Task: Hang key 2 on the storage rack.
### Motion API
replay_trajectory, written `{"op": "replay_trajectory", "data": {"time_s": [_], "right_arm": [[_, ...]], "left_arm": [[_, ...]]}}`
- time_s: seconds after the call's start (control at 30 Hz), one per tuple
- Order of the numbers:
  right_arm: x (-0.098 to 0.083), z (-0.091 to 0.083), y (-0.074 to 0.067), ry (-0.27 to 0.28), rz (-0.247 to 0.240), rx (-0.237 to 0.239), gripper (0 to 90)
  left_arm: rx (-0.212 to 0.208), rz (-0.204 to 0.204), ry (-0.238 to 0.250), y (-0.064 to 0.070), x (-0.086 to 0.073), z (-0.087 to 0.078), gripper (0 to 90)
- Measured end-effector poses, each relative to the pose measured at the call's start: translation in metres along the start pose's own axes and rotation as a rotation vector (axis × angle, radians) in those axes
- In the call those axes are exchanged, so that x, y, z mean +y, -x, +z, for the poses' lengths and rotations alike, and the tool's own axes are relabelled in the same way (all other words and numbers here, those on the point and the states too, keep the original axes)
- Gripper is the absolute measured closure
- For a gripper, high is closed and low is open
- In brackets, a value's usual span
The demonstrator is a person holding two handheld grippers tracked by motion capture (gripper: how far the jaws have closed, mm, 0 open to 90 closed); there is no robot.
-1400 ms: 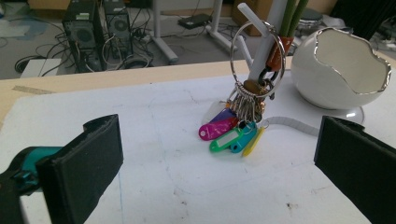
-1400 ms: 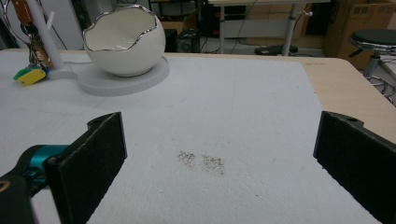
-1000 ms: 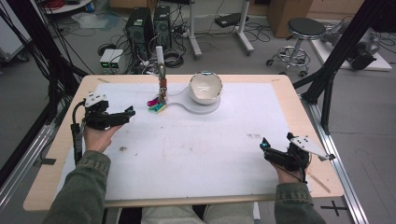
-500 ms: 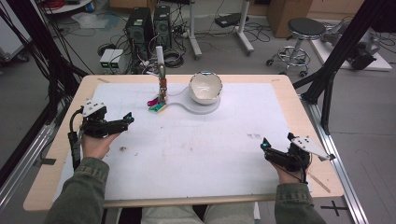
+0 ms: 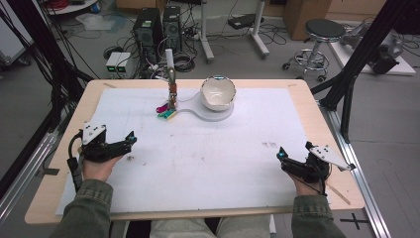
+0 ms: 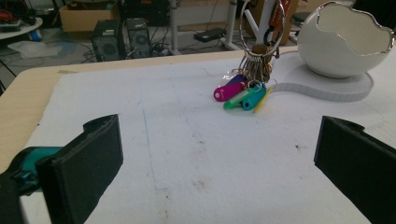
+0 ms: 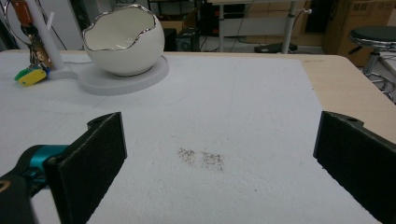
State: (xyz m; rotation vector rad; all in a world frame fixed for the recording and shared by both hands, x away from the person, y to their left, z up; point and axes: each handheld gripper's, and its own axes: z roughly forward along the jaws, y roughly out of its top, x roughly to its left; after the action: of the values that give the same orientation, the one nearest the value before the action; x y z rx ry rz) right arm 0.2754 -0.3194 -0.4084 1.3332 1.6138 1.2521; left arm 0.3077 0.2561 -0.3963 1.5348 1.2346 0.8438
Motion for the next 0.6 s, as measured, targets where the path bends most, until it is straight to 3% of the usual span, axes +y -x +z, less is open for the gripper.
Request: {"op": "replay_trajectory", "data": {"time_s": [0.23,0.33,0.5,0.6], "right_arm": [[0.0,0.0,0.0,-0.001,0.001,0.0,1.6],[0.0,0.0,0.0,0.002,-0.001,0.0,1.6],[0.0,0.0,0.0,0.0,0.003,-0.001,1.6],[-0.001,0.001,0.001,-0.001,-0.002,0.002,1.6]], "left_arm": [[0.005,-0.003,0.064,-0.003,-0.014,-0.015,1.7],[0.028,0.012,0.09,-0.005,-0.019,-0.021,1.7],[0.023,-0.026,0.123,-0.013,-0.023,-0.031,1.7],[0.026,-0.029,0.14,-0.015,-0.023,-0.032,1.6]]}}
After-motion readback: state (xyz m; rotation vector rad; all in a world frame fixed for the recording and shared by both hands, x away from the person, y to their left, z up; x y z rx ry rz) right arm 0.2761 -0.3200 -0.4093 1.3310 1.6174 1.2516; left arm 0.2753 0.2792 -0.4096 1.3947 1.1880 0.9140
